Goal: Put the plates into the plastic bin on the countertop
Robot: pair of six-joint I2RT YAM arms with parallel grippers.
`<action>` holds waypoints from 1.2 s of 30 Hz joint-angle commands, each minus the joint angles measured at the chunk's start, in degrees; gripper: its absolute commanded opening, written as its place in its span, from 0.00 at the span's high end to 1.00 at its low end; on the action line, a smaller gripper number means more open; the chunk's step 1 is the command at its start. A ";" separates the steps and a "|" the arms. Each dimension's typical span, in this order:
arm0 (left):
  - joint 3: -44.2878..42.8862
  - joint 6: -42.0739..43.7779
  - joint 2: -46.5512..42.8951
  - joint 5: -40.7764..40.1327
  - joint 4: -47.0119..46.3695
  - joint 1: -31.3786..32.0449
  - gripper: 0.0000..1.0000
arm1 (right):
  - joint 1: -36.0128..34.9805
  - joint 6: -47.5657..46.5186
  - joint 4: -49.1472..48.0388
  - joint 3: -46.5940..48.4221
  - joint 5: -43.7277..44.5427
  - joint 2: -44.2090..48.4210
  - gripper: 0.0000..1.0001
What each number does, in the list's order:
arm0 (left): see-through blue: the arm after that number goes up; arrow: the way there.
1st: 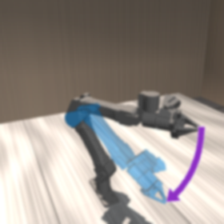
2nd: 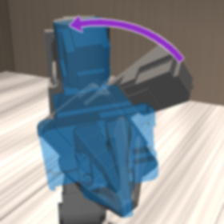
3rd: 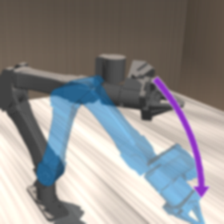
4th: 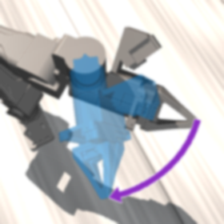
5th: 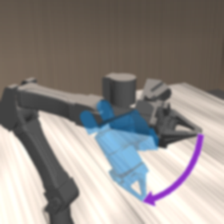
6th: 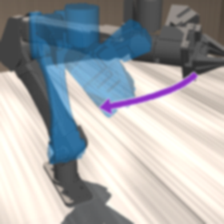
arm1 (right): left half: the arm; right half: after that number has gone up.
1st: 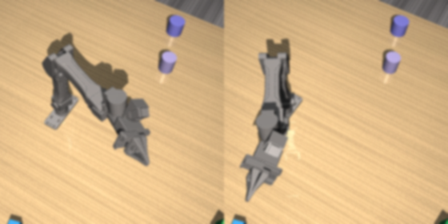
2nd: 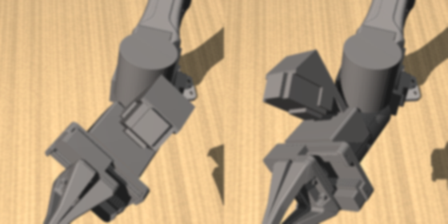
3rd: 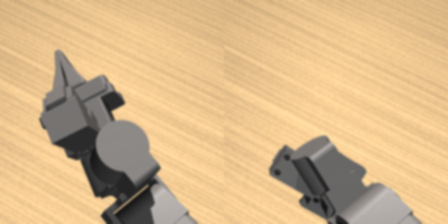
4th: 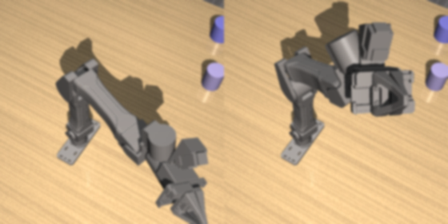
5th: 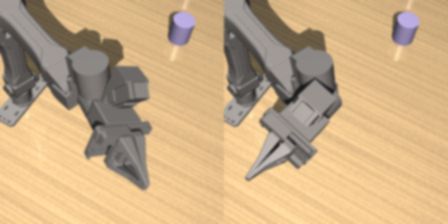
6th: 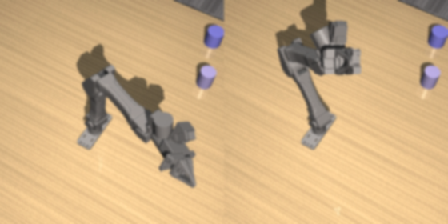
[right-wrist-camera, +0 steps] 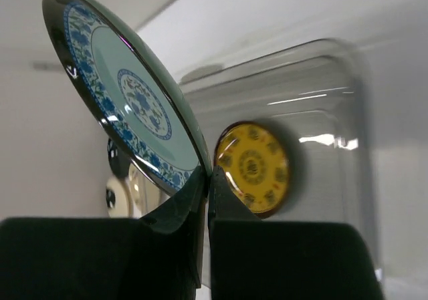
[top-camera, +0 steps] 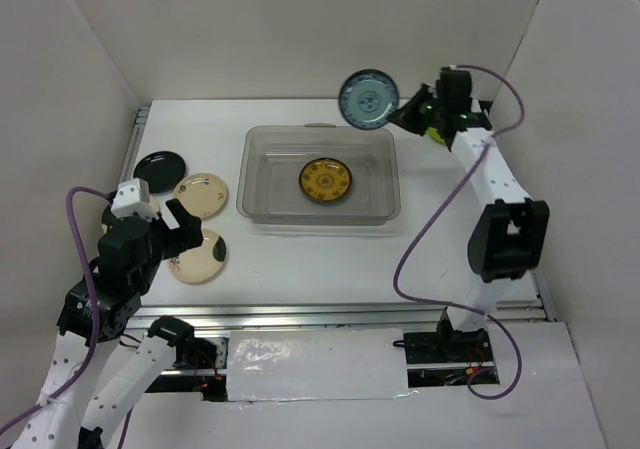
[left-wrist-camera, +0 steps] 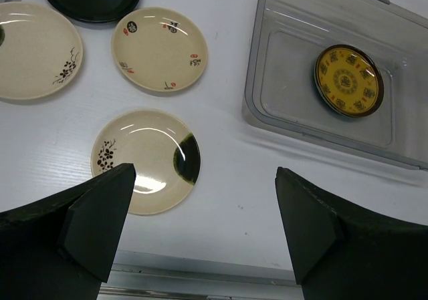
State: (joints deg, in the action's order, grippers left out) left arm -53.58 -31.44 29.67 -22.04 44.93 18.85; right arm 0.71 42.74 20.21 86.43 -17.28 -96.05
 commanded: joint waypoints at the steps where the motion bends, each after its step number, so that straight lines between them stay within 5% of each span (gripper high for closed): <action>1: -0.12 1.12 0.47 0.16 -2.30 0.22 0.01 | -7.45 -9.42 14.58 8.99 -8.20 -12.12 1.00; 13: -0.12 1.21 0.74 0.07 -2.21 0.13 0.01 | -13.98 -6.79 10.99 10.86 -6.19 -20.84 0.98; 15: -0.12 1.21 0.65 0.07 -2.21 0.13 0.01 | -14.24 -7.14 11.52 11.12 -6.19 -21.11 0.76; 17: -0.21 1.21 0.83 0.25 -2.21 0.13 0.01 | -14.24 -7.32 11.87 10.87 -6.10 -20.67 0.37; 19: -0.21 1.29 0.83 0.16 -2.12 0.13 0.01 | -14.68 -7.85 11.88 10.08 -6.27 -18.66 0.28; 20: -0.12 1.21 0.74 0.07 -2.12 0.13 0.01 | -14.95 -8.37 11.44 9.03 -6.36 -16.21 0.07; 22: -0.12 1.21 0.65 0.24 -2.21 0.13 0.01 | -15.04 -8.73 11.70 7.88 -5.93 -13.65 0.00; 26: -0.21 1.12 0.48 0.07 -2.13 0.13 0.01 | -11.01 -7.59 9.69 1.41 -0.51 -3.04 0.00; 30: -0.12 1.38 0.12 0.33 -2.21 0.13 0.01 | -1.70 1.19 -2.43 -11.09 6.80 4.20 0.00; 33: -0.12 1.29 -0.05 0.33 -2.30 0.22 0.01 | 5.86 7.08 -9.90 -17.08 9.89 2.81 0.00; 36: -0.12 1.64 -0.49 0.77 -2.47 0.22 0.01 | 12.20 13.05 -19.90 -20.16 3.78 -3.78 0.00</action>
State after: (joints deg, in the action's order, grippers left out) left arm -53.56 -31.44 30.11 -22.02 44.93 18.85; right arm 9.98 47.79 11.90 70.11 -11.92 -93.19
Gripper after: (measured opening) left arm 0.993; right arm 0.997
